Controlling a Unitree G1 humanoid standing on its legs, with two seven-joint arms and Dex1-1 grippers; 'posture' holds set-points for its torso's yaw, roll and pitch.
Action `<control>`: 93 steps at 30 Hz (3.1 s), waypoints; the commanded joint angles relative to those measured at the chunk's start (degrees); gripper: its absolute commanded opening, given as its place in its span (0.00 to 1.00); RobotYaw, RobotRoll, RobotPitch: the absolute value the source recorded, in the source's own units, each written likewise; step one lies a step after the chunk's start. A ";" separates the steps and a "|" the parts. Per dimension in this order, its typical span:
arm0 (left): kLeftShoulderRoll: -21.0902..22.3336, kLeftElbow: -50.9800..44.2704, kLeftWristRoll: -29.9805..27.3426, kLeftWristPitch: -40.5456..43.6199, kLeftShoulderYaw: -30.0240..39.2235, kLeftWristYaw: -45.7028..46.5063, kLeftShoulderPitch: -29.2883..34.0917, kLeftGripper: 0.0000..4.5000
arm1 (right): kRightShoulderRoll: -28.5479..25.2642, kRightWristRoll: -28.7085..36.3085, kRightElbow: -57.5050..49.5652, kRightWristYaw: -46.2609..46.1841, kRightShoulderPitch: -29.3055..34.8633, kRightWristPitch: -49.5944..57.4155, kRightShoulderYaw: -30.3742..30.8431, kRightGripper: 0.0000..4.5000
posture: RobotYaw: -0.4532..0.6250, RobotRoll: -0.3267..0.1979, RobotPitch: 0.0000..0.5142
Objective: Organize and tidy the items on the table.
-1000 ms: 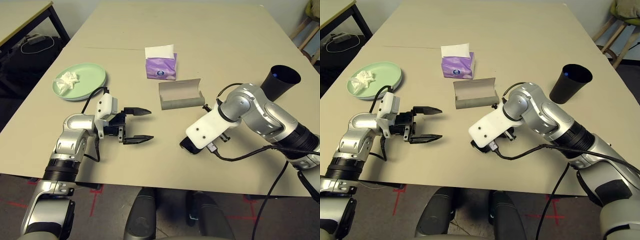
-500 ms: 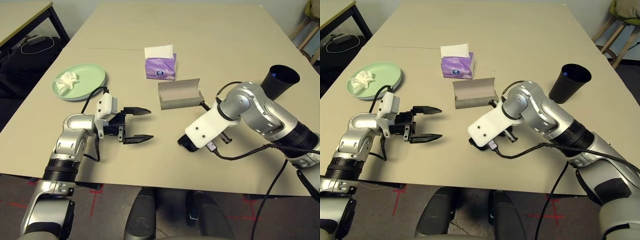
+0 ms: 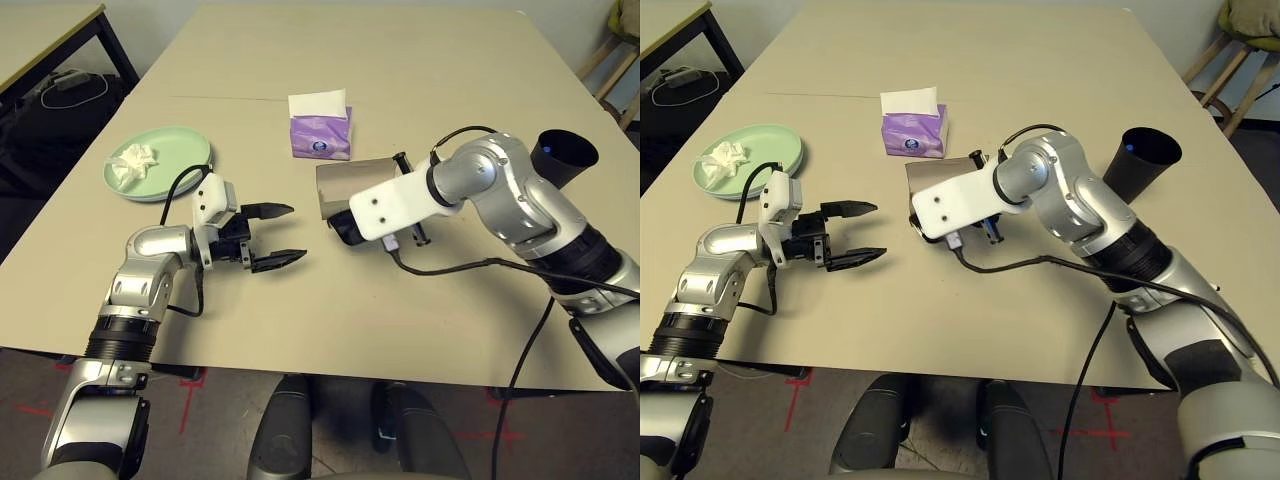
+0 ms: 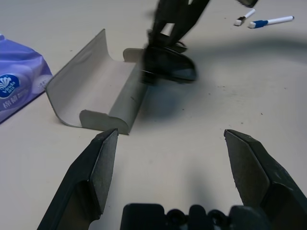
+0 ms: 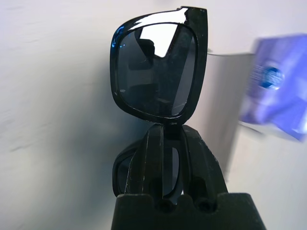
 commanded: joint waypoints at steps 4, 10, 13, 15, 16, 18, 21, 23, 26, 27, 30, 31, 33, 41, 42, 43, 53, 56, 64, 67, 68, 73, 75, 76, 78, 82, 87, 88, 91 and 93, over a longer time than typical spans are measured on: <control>-0.79 -0.94 -3.43 -1.69 0.93 -3.47 -0.66 1.00 | 1.57 -0.55 7.20 -4.70 -4.19 0.91 -1.26 0.07 | 0.68 0.62 0.23; -0.82 -1.23 -4.05 -1.27 0.99 -3.29 -1.50 1.00 | 2.71 -0.91 15.72 -9.55 -7.32 -3.12 -0.31 0.07 | 0.68 0.62 0.24; -0.54 -1.47 -3.98 -1.25 1.01 -3.17 -1.28 1.00 | 3.97 -1.47 18.92 -12.02 -8.01 -4.88 -0.05 0.07 | 0.68 0.62 0.24; -0.32 -1.71 -3.87 -1.28 1.10 -2.99 -0.92 1.00 | 4.77 -1.76 20.10 -13.23 -7.83 -5.19 0.03 0.07 | 0.68 0.62 0.24; -0.22 -1.89 -3.83 -1.29 1.14 -2.91 -0.71 1.00 | 5.11 -1.87 20.44 -13.75 -7.65 -5.22 0.07 0.07 | 0.68 0.62 0.24; -0.12 -2.17 -3.84 -1.26 1.16 -2.82 -0.43 1.00 | 5.49 -2.19 20.70 -14.41 -7.27 -5.39 0.16 0.07 | 0.68 0.62 0.24; -0.03 -2.29 -3.79 -1.23 1.11 -2.66 -0.33 1.00 | 5.63 -2.40 19.80 -14.20 -6.50 -5.14 0.32 0.07 | 0.68 0.62 0.24; 0.00 -2.20 -3.74 -1.29 1.07 -2.48 -0.35 1.00 | 5.74 -2.54 18.92 -13.88 -5.97 -4.91 0.47 0.07 | 0.68 0.62 0.24; -0.12 -2.01 -3.55 -1.52 0.92 -2.23 -0.33 1.00 | 5.99 -2.96 18.30 -13.68 -5.47 -5.00 0.91 0.07 | 0.68 0.62 0.24; -0.20 -1.97 -3.50 -1.60 0.86 -2.14 -0.32 1.00 | 6.17 -3.08 18.13 -13.55 -5.34 -4.89 1.05 0.07 | 0.68 0.62 0.24; -0.36 -1.93 -3.45 -1.66 0.75 -1.93 -0.33 1.00 | 6.57 -3.35 17.77 -13.09 -5.05 -4.55 1.25 0.07 | 0.68 0.62 0.23; -0.37 -1.94 -3.46 -1.66 0.75 -1.89 -0.33 1.00 | 6.71 -3.48 17.75 -13.04 -4.94 -4.49 1.32 0.07 | 0.68 0.62 0.23; -0.36 -1.94 -3.48 -1.66 0.75 -1.84 -0.29 1.00 | 7.02 -3.74 17.85 -13.07 -4.79 -4.44 1.40 0.07 | 0.68 0.62 0.23; -0.14 -2.23 -3.39 -1.68 0.86 -1.65 0.10 1.00 | 8.92 -4.62 21.37 -14.26 -5.40 -5.36 1.70 0.07 | 0.69 0.62 0.24; -0.11 -2.27 -3.38 -1.69 0.87 -1.61 0.17 1.00 | 9.13 -4.78 22.15 -14.50 -5.51 -5.65 1.79 0.07 | 0.70 0.62 0.24; -0.07 -2.32 -3.38 -1.71 0.89 -1.57 0.25 1.00 | 9.27 -4.95 22.82 -14.68 -5.59 -5.97 1.88 0.07 | 0.70 0.62 0.24; 0.22 -3.09 -3.38 -1.37 0.92 -1.06 0.91 1.00 | 10.99 -6.58 29.22 -17.59 -7.16 -8.97 2.24 0.07 | 0.70 0.62 0.24; 0.27 -3.26 -3.33 -1.29 0.88 -0.98 0.97 1.00 | 11.28 -7.03 30.77 -18.19 -7.95 -9.82 2.22 0.07 | 0.70 0.62 0.24; 0.17 -3.45 -3.25 -1.20 0.64 -0.87 0.93 1.00 | 12.02 -7.91 34.52 -19.66 -9.56 -11.84 2.79 0.07 | 0.70 0.62 0.24; 0.15 -3.59 -3.23 -1.14 0.52 -0.77 0.99 1.00 | 12.70 -8.00 35.50 -20.41 -9.76 -12.02 3.15 0.07 | 0.71 0.62 0.24; 0.16 -3.63 -3.23 -1.13 0.49 -0.75 1.02 1.00 | 12.86 -7.99 35.69 -20.54 -9.78 -12.08 3.20 0.07 | 0.71 0.62 0.24; 0.28 -3.81 -3.19 -1.02 0.46 -0.73 1.05 1.00 | 13.37 -8.02 36.16 -20.35 -9.75 -12.31 3.38 0.07 | 0.71 0.62 0.23; 0.32 -3.82 -3.16 -0.99 0.42 -0.77 1.04 1.00 | 13.61 -8.14 35.83 -20.17 -9.47 -12.32 3.66 0.07 | 0.71 0.62 0.23; 0.33 -3.86 -3.17 -0.94 0.41 -0.77 1.02 1.00 | 13.78 -8.15 35.55 -19.93 -9.24 -12.17 3.78 0.07 | 0.71 0.62 0.23; 0.33 -3.89 -3.15 -0.88 0.37 -0.76 0.95 1.00 | 14.01 -8.24 35.26 -19.76 -8.99 -11.94 3.91 0.07 | 0.71 0.62 0.23; 0.33 -3.92 -3.10 -0.88 0.34 -0.76 0.94 1.00 | 13.94 -8.43 34.93 -19.32 -8.89 -11.40 3.91 0.07 | 0.71 0.62 0.23; 0.32 -3.94 -3.05 -0.71 0.27 -0.72 0.89 1.00 | 13.73 -8.76 35.36 -19.01 -8.94 -10.37 3.93 0.07 | 0.70 0.62 0.23; 0.30 -3.91 -3.02 -0.72 0.24 -0.71 0.88 1.00 | 13.90 -8.77 35.52 -19.00 -8.94 -9.85 3.81 0.07 | 0.70 0.62 0.23; 0.27 -3.81 -2.97 -0.71 0.18 -0.74 0.83 1.00 | 14.29 -8.79 35.97 -19.21 -9.16 -9.46 3.74 0.07 | 0.70 0.62 0.23; 0.27 -3.74 -2.93 -0.73 0.17 -0.74 0.81 1.00 | 14.46 -8.67 35.92 -19.07 -9.37 -9.25 3.68 0.07 | 0.70 0.62 0.23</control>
